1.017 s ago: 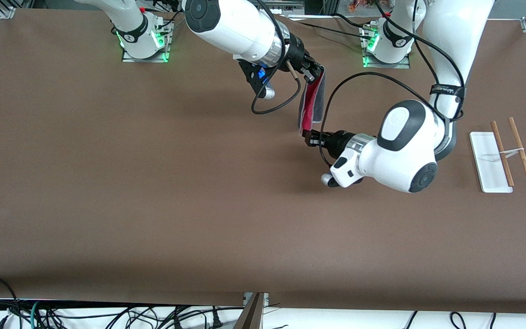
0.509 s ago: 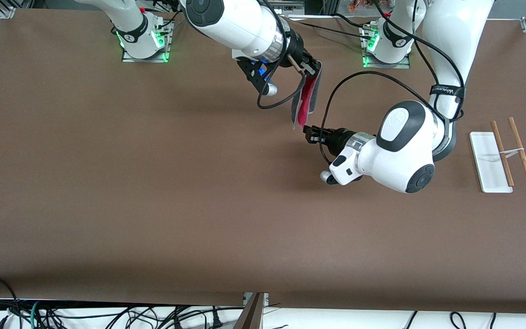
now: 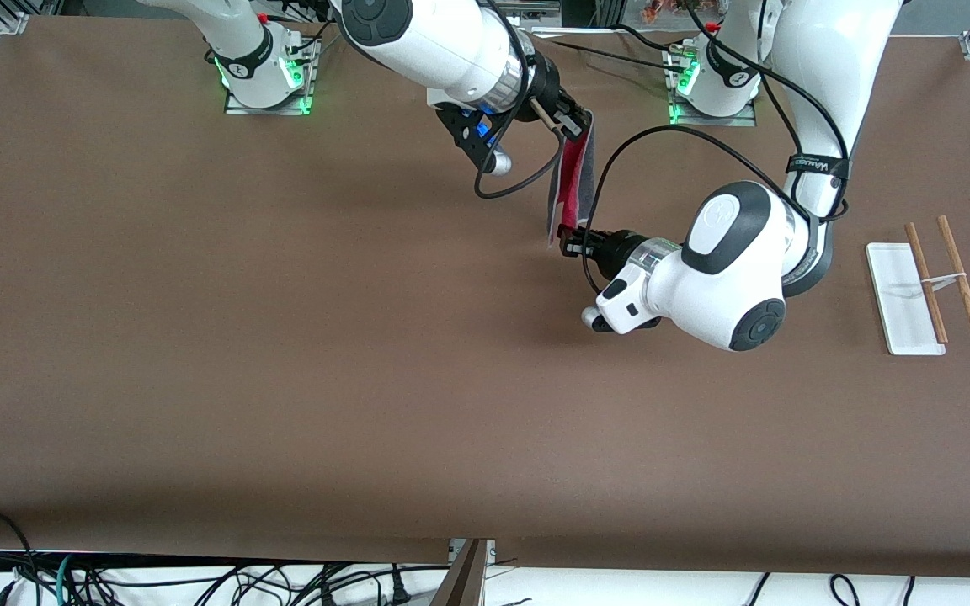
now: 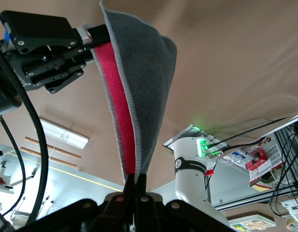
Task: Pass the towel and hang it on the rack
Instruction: 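Grasp the towel's hanging end with the left gripper, then open the right gripper while the left gripper pulls the towel away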
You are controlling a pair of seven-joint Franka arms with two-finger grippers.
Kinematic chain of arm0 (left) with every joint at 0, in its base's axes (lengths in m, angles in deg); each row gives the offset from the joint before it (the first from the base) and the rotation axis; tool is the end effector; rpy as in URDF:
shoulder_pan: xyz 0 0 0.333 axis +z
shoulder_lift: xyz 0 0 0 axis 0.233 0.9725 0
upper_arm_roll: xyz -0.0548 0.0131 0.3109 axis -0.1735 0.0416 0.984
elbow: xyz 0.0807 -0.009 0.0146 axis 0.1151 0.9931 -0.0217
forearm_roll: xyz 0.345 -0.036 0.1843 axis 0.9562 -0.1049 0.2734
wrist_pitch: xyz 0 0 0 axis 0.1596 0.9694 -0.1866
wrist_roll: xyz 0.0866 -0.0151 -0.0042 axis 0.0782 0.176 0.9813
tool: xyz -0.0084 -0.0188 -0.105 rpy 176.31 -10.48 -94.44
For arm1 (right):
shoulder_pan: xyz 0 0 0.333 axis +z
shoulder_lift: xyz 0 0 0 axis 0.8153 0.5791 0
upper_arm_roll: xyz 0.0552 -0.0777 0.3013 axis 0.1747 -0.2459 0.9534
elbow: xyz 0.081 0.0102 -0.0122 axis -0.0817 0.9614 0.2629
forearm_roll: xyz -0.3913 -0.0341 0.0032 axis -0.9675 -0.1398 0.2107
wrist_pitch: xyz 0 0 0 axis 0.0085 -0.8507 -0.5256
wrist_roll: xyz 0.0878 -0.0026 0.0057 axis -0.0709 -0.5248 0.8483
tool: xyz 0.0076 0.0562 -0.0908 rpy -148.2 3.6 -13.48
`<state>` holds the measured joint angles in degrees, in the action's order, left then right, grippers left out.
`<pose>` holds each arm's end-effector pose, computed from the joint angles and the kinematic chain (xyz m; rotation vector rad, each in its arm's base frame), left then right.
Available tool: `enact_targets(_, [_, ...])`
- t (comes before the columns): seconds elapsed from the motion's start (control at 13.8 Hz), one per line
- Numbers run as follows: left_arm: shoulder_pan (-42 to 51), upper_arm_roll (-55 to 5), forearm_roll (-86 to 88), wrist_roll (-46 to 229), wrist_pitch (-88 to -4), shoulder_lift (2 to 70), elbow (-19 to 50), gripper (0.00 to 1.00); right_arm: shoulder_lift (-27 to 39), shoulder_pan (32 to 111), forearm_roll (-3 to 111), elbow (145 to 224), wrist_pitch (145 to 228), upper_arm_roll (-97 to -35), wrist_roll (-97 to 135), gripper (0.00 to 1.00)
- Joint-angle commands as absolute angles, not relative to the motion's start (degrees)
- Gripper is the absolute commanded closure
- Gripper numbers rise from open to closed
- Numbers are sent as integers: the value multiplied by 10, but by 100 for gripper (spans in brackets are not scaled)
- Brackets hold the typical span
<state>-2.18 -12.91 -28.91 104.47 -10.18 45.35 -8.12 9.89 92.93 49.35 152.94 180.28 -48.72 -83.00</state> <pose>0.6011 -0.3022 0.3755 2.4506 0.0518 -0.9553 0.4599 0.5532 0.5690 -2.3094 1.2107 0.7434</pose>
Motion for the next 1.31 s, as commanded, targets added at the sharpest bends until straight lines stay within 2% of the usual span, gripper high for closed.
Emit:
enact_targets(0.0, [-22,-128,-276,1040,-84,448,-80,100,109,929,483,1506,1788,-486,-828,100])
enact_targets(0.58, [-13,-123,-242,1033,-83,434,-94,100,109,928,485,1506,1788,-487,-828,100])
enact_targets(0.65, [-6,-121,-241,1034,-83,427,-95,100,109,927,485,1506,1789,-487,-828,74])
enact_targets(0.73, [2,-120,-240,1034,-82,424,-104,100,109,923,487,1505,1789,-488,-828,21])
enact_targets(0.8, [19,-118,-239,1034,-81,420,-113,100,109,921,487,1506,1789,-490,-828,1])
enact_targets(1.24, [85,-119,-201,1012,-8,412,-186,100,99,873,486,1497,1777,-491,-818,1])
